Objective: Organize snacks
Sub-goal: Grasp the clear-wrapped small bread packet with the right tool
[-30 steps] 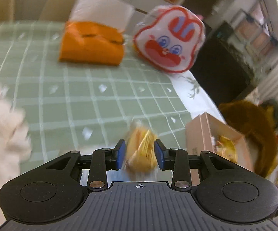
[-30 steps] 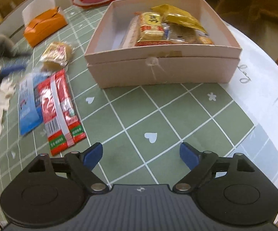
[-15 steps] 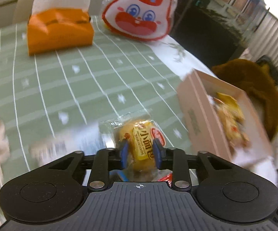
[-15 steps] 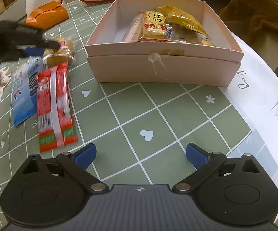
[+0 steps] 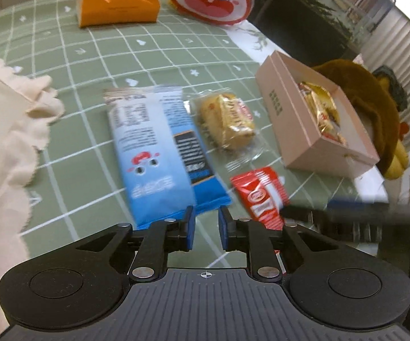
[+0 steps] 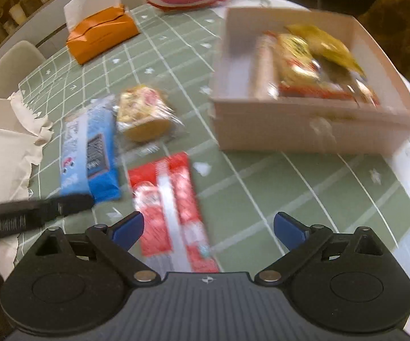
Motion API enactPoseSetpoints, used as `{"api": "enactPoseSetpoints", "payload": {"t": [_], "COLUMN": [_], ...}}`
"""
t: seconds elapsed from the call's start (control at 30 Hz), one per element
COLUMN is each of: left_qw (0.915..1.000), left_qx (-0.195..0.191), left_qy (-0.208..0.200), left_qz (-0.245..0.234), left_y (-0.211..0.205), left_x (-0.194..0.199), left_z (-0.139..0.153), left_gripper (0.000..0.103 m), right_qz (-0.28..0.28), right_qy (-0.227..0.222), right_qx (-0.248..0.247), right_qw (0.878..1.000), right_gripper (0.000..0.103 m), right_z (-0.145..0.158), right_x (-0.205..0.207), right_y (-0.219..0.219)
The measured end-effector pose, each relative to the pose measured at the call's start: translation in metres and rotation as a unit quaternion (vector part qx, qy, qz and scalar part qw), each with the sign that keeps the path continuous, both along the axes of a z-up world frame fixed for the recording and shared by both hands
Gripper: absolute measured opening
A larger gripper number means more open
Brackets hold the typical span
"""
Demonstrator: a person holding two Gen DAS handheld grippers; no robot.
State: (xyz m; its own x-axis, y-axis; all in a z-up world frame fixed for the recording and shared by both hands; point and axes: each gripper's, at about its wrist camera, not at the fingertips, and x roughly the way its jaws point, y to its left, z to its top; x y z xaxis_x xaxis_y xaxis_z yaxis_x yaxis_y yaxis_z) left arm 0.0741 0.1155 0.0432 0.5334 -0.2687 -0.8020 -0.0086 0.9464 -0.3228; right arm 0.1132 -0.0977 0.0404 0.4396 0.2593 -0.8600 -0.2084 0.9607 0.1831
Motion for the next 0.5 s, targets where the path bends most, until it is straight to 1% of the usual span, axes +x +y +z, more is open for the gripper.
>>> {"api": "enactPoseSetpoints", "payload": {"t": [0.07,0.17,0.2,0.27,0.4,0.47,0.5], "left_qw": [0.9999,1.0000,0.9999,0.9999,0.9998,0.9999,0.9999], "left_qx": [0.012,0.008,0.005,0.000,-0.010,-0.009,-0.008], "left_qy": [-0.001,-0.003,-0.005,-0.008,-0.008,-0.003,0.000], "left_qz": [0.002,0.005,0.008,0.013,0.013,0.012,0.011], "left_y": [0.003,0.010,0.013,0.016,0.021,0.021,0.022], "left_x": [-0.006,-0.014,-0.017,-0.020,-0.030,-0.034,-0.037], "left_z": [0.001,0.002,0.002,0.002,-0.001,-0.004,-0.006], "left_gripper": [0.021,0.022,0.022,0.022,0.022,0.022,0.022], "right_qz": [0.011,0.029,0.030,0.033,0.018,0.004,-0.002], "right_qy": [-0.022,-0.045,-0.042,-0.032,-0.025,-0.016,-0.024], "right_qx": [-0.009,-0.022,-0.027,-0.027,-0.065,-0.070,-0.073], "right_qw": [1.000,0.998,0.998,0.999,0.997,0.997,0.997], "right_gripper": [0.098,0.098,0.098,0.098,0.097,0.097,0.095], "right_z": [0.013,0.026,0.027,0.023,0.009,0.001,0.001], "right_x": [0.010,0.033,0.041,0.061,0.087,0.093,0.092], "right_y": [0.017,0.041,0.048,0.062,0.083,0.086,0.088]}}
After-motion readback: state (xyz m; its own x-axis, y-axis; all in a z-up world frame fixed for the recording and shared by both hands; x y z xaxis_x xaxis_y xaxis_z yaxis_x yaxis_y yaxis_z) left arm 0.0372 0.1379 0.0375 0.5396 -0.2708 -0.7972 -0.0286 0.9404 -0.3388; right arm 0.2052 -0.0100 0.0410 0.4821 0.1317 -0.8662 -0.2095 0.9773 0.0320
